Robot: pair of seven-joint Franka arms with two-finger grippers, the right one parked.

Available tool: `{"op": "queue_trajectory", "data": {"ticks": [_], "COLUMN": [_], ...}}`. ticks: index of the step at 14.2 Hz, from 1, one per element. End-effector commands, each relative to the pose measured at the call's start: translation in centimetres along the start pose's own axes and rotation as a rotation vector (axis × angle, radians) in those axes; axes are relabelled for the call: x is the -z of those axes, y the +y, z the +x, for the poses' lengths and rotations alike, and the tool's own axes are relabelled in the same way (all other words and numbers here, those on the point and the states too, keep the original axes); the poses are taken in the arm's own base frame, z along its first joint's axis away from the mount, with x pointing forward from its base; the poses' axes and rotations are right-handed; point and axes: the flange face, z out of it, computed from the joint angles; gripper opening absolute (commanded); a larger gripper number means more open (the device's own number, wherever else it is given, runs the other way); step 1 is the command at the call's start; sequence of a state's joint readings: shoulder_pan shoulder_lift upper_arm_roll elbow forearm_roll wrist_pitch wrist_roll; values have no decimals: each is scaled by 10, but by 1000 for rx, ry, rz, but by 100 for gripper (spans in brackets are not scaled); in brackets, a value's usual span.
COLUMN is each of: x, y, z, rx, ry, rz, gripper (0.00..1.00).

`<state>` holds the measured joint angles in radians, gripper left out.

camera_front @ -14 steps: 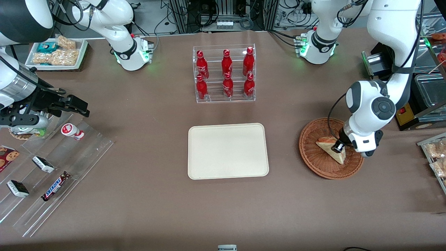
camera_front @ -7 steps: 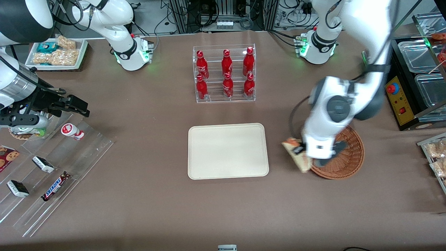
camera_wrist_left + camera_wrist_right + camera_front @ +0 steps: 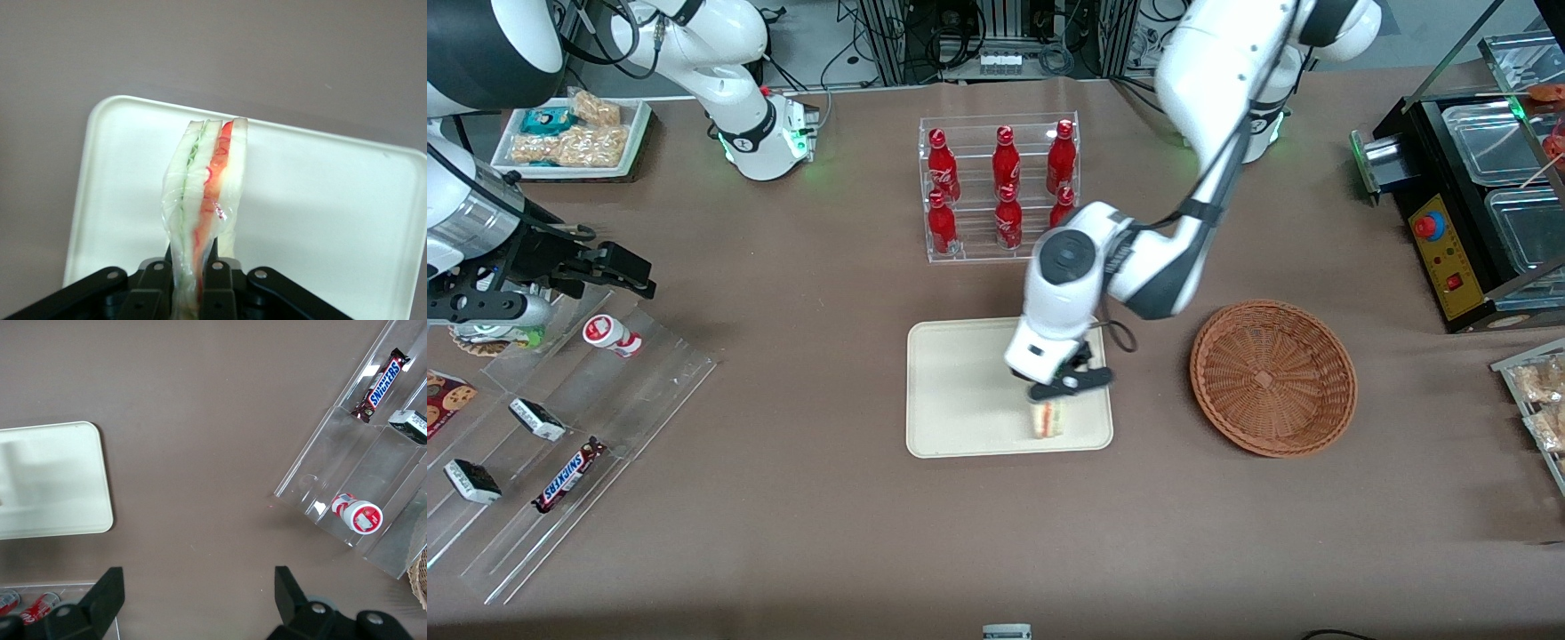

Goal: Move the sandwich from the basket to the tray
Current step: 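Lower the sandwich onto the tray and open the left gripper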

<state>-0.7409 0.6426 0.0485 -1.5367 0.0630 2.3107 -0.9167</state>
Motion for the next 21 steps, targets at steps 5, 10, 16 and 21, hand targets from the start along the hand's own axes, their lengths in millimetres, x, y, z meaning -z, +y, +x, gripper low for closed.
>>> {"op": "queue_trajectory", "data": {"ticks": [5,10,16,21], "x": [-53,-26,98,155], "y": [41,38,-33,-182], "z": [-46,-33,37,118], "rx": [-110,79,119,94], "ry": [69,72,67,-82], "rz": [-11,-38,51,117], "gripper": [11,100,100,100]}}
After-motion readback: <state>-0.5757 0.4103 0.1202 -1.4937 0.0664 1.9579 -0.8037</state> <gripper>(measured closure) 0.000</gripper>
